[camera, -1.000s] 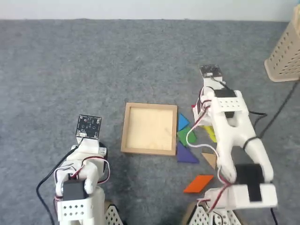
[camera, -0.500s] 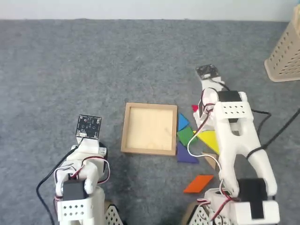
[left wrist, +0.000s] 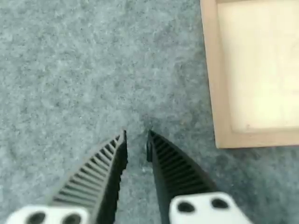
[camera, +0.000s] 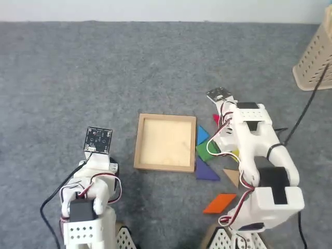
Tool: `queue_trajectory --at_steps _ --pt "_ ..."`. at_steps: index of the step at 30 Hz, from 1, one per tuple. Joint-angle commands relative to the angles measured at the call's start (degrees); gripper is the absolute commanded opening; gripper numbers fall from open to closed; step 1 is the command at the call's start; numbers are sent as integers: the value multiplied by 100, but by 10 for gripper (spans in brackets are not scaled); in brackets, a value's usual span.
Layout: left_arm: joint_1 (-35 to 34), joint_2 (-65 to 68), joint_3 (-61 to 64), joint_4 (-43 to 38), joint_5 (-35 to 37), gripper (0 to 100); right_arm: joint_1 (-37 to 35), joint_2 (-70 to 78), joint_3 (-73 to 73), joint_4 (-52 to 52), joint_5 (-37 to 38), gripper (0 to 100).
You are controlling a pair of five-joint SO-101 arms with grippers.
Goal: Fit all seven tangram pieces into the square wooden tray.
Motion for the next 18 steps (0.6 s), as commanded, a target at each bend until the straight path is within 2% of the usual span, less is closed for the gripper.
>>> queue_trajectory --at_steps 1,4,9,18 --pt "18 -123 -48 0 44 71 110 84 -53 -136 70 265" --pt "18 -123 -48 0 44 71 101 127 -26 -136 53 230" --pt "18 -123 -48 0 44 71 127 338 -123 -163 53 55" --pt "18 -123 -48 0 44 71 224 338 -264 -171 44 7"
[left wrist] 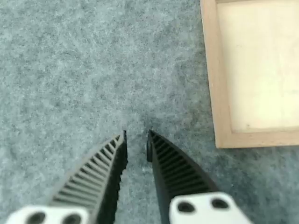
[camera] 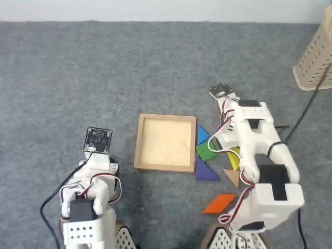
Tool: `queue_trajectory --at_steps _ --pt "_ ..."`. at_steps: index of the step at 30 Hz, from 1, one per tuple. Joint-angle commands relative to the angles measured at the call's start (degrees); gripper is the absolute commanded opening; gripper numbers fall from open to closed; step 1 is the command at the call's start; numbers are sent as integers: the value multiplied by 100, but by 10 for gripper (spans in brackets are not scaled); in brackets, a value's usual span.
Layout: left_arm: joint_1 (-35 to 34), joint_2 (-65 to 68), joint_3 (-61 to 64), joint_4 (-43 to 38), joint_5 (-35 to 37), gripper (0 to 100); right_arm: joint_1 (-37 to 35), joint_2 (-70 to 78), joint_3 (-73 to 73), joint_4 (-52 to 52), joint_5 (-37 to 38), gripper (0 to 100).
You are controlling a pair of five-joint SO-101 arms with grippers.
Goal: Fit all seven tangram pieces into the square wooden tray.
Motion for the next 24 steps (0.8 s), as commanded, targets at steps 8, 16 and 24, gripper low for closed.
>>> queue_trajectory --at_steps 8,16,24 --pt "18 -123 -48 0 44 71 523 40 -756 655 -255 6" --pt "18 -123 -48 0 44 71 -136 -1200 -1802 1833 -888 6" --pt "18 -123 -48 0 44 71 -2642 -1200 -1987 1376 -1679 6"
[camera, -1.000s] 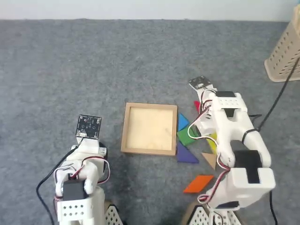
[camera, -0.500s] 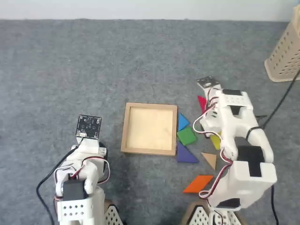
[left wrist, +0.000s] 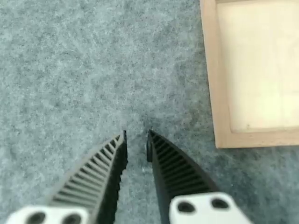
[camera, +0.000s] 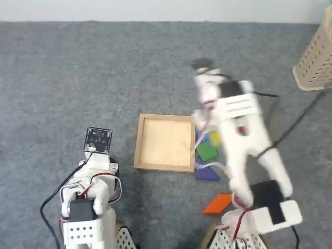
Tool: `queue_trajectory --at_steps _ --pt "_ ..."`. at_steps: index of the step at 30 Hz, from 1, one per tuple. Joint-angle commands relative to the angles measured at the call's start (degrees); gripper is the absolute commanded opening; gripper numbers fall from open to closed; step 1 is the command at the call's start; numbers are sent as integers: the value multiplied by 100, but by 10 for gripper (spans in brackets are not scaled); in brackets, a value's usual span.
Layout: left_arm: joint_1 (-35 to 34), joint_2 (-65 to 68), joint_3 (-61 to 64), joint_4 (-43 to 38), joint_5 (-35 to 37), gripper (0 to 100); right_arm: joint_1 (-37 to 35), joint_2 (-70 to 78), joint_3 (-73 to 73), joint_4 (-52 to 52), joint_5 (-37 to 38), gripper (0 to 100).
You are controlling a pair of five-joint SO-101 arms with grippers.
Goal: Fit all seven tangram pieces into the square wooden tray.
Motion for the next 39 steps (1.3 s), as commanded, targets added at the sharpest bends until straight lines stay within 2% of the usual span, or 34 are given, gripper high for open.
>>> queue_trajectory --at_steps 1,7,12,16,22,27,33,36,39 --pt "9 -123 -48 0 44 71 -954 101 -316 -532 -264 6" --pt "9 -123 -48 0 44 71 -1596 1033 -325 -1604 -211 11" --pt "9 -123 -48 0 44 71 -1780 1341 -325 -1859 -123 97" --pt "9 -123 -48 0 44 71 -1754 1349 -475 -1771 -158 137" --pt "9 -123 -48 0 44 71 -1209 1341 -1213 -954 -167 192" --pt "9 -123 -48 0 44 71 -760 1209 -1714 -567 -167 188" --pt "9 -123 -48 0 44 71 -778 145 -1213 -558 -114 59" --pt "9 -123 -48 0 44 71 -1033 -778 -712 -444 -35 26" --pt "9 -123 -48 0 44 71 -1596 -1657 105 -444 176 6"
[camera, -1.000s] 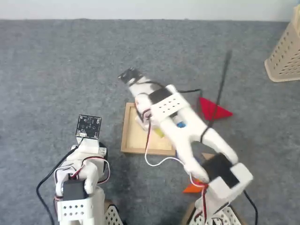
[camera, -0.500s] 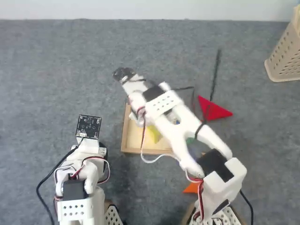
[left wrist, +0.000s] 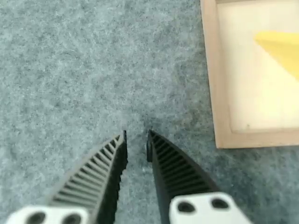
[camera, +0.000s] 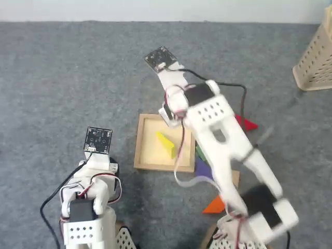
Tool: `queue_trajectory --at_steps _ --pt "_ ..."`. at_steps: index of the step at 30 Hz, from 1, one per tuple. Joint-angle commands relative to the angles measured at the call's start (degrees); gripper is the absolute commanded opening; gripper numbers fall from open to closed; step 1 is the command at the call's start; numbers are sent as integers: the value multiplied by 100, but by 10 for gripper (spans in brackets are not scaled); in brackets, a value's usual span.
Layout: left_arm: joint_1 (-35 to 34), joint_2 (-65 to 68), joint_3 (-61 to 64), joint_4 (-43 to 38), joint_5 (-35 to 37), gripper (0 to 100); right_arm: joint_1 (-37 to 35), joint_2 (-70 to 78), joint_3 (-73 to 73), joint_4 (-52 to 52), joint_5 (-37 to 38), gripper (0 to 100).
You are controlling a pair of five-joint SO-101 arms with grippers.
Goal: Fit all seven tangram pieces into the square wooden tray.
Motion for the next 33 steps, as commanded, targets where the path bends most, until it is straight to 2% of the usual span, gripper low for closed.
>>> queue_trajectory --at_steps 1,5,9,18,28,33 --pt "18 -123 -48 0 44 71 -664 -1314 800 -92 237 6" --pt "18 -123 -48 0 44 71 -1121 -1560 1881 -857 229 7" --pt "18 -123 -48 0 44 71 -1174 -1182 2180 -1165 246 7" --pt "18 -123 -48 0 44 71 -207 -338 2075 -1587 290 7" --pt "18 -123 -48 0 44 71 -75 -251 2101 -1640 475 9" --pt "18 -123 -48 0 44 71 22 418 2040 -1675 510 9"
